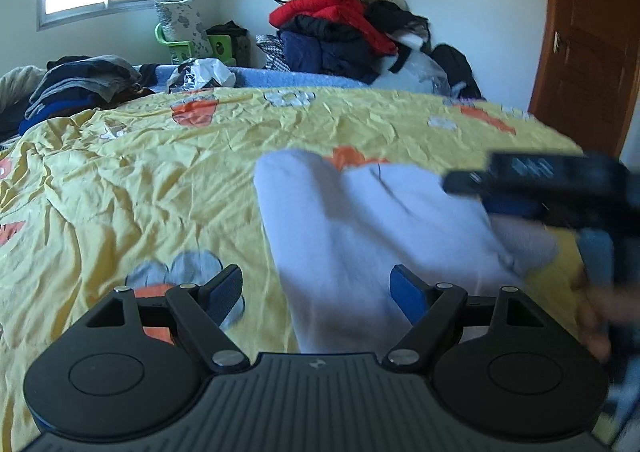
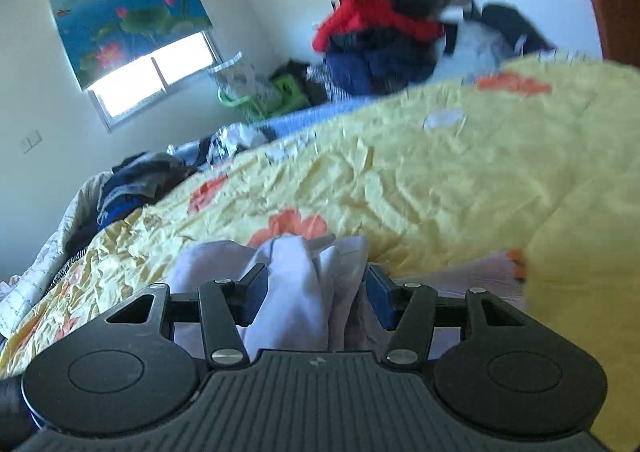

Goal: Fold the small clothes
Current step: 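Open the left tool and move both tools to the folded shirt edge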

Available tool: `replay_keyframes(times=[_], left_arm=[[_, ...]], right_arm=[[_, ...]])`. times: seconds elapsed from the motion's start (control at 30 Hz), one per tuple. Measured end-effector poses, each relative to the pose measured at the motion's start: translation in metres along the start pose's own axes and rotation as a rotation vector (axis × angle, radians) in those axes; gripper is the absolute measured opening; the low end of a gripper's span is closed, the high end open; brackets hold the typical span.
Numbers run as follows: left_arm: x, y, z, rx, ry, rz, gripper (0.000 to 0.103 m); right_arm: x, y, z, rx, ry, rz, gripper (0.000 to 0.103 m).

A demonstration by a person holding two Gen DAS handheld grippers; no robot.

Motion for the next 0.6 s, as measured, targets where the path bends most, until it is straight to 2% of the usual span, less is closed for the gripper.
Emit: replay_keyframes(times=[0.1,0.2,0.27,0.37,0.47,0.53,0.57,0.6], left_arm=[[-0.003,-0.007,0.0,-0.01,0.006,0.024,0.081],[-0.005,-0.011,0.001,-0.012,0.001,0.023,0.081],[-0.007,-0.013,0.002,-0.007,-0.001,0.026,0.081],[-0.008,-0.016,0.003,-0.008,0.002,0.031,0.083],[-0.008,-0.018,0.003,-0.006,0.012,0.031,0.089],[-0.007,-0.02,0.003,-0.009,0.015,0.026,0.09],[-0.007,-0.02,0.004,-0.008,0.015,0.022,0.09],[-0.006,-0.021,0.005,-0.005,0.014,0.02,0.09]], right_arm=[[0.008,-0.012,0.013,0.05,0.013,-0.038,0.016],[0.01,-0.013,0.012,0.029,-0.027,-0.095,0.013],[0.003,-0.01,0.012,0.008,-0.046,-0.075,0.013],[-0.004,-0.011,0.017,0.022,-0.061,-0.067,0.013],[-0.009,-0.013,0.012,0.018,-0.095,-0.064,0.042],[-0.008,-0.011,-0.004,-0.033,-0.123,-0.06,0.042],[0.003,-0.011,-0.023,-0.072,-0.072,-0.08,0.042],[0.003,-0.011,-0.023,-0.072,-0.072,-0.08,0.042]])
Point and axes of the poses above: each gripper's, at about its wrist camera, not at the fingertips, and z roughly the way its jaws point, x to its left, y to its top, the point moved 7 cm from there along z, roughly the way its jaws point, and after that the axes turned 3 degrees about x, right-handed, at the moved point
